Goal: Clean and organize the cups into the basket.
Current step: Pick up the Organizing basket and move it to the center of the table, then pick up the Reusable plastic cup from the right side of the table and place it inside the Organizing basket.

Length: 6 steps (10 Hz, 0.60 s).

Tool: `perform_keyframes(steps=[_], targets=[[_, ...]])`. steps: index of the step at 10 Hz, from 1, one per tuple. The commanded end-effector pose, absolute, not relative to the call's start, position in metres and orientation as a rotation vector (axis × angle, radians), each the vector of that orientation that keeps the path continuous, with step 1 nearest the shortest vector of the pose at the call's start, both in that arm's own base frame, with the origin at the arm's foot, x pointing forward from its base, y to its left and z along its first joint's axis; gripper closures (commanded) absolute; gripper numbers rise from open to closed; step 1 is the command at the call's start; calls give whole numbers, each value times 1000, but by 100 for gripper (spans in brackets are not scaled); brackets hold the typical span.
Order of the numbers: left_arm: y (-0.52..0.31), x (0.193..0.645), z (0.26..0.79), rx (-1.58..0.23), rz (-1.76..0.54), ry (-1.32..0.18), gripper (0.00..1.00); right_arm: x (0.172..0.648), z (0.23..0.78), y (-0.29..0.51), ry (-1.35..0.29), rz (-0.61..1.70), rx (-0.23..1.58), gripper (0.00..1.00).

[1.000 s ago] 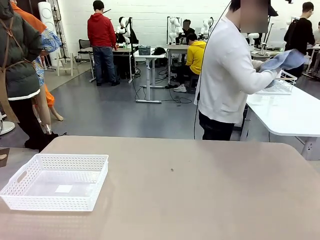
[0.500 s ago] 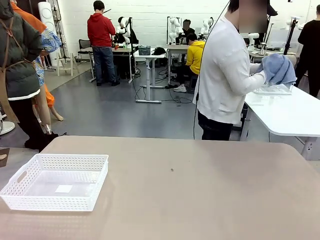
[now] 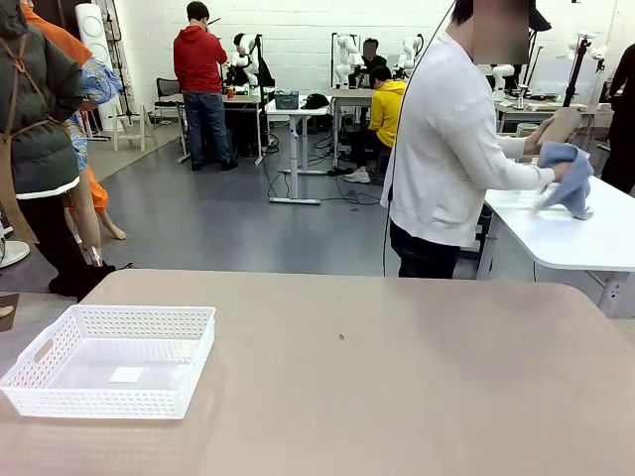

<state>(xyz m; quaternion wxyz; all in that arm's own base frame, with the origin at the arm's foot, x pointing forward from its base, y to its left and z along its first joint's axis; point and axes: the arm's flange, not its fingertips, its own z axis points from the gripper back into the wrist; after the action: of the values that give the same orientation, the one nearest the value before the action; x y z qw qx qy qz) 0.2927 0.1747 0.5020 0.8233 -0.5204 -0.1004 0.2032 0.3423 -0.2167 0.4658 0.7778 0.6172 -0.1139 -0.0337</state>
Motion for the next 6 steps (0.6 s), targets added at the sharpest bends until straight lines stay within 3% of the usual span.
perform_keyframes(steps=[1, 6], targets=[[175, 294, 503, -1108, 426, -209, 0, 344, 467, -221, -251, -56, 1344, 0], [175, 294, 503, -1108, 426, -209, 0, 344, 467, -221, -251, -56, 1344, 0]])
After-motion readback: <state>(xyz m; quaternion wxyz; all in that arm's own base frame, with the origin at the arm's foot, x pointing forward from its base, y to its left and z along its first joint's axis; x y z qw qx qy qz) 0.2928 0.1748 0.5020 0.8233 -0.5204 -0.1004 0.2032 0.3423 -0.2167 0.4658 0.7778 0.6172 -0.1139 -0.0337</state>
